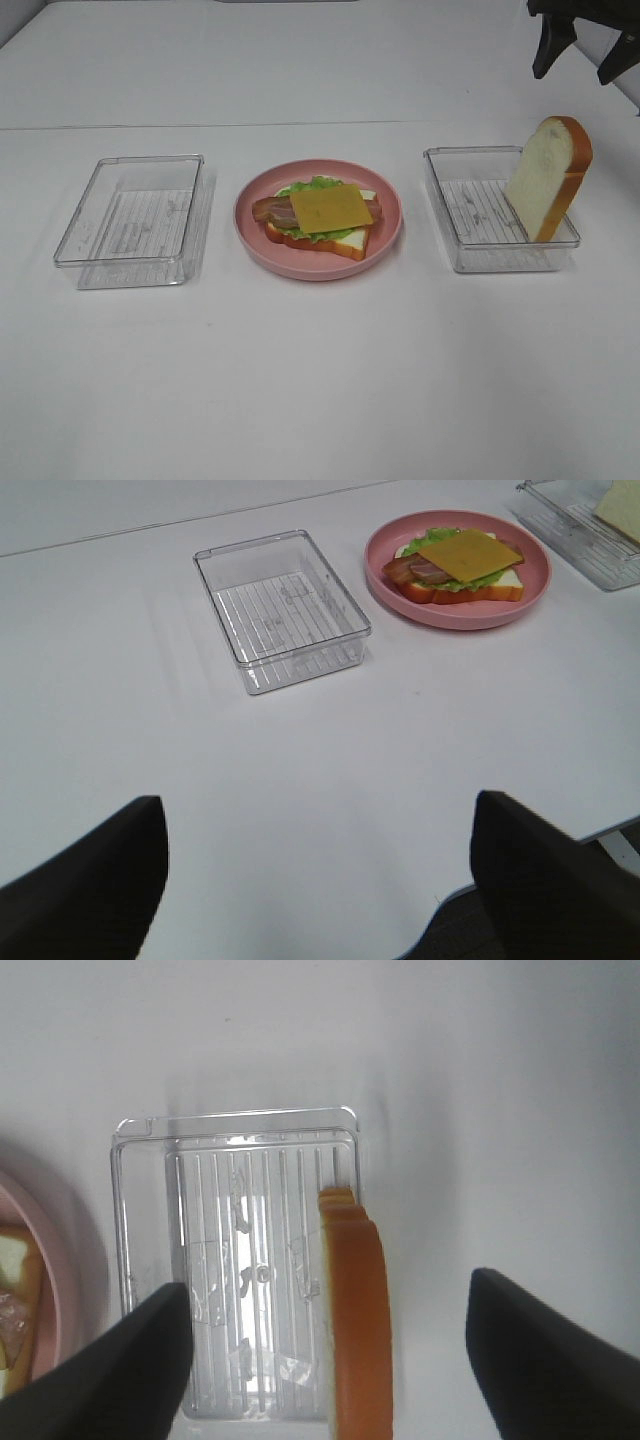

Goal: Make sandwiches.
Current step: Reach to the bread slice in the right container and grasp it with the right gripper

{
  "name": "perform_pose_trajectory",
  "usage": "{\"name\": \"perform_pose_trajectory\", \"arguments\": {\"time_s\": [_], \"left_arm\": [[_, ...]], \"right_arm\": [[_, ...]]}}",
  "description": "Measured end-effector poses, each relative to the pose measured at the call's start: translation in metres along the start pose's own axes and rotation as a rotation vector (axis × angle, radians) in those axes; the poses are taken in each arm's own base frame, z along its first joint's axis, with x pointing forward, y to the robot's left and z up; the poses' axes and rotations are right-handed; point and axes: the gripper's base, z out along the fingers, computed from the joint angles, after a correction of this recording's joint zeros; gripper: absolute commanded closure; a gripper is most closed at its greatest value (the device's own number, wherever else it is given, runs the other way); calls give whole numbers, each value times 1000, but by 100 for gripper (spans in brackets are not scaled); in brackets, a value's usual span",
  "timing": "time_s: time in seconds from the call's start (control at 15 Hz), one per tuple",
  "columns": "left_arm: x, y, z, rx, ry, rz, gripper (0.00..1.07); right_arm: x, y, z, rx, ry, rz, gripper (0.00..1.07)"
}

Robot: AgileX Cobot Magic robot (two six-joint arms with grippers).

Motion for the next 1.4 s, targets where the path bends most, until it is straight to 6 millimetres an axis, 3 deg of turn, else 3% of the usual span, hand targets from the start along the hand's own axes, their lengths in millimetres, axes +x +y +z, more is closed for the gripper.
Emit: {"name": "perform_pose_trajectory", "arguments": {"time_s": [0.47,0.87,1.07,1.13,1.33,1.4], "left_arm": [[0,0,0,0,0,0,27],[0,0,0,0,0,0,27],[0,0,0,0,0,0,27],[0,0,0,0,0,0,27],[0,0,0,0,0,0,27],[0,0,0,0,0,0,27]], "right_arm": [[21,-2,30,-9,136,-9,35],[24,-4,56,-8,197,-4,35],[26,-5,71,-7,231,-1,51],[26,-5,71,-7,231,-1,62],[26,-5,71,-7,231,-1,107],[26,-5,71,-7,231,-1,107]]}}
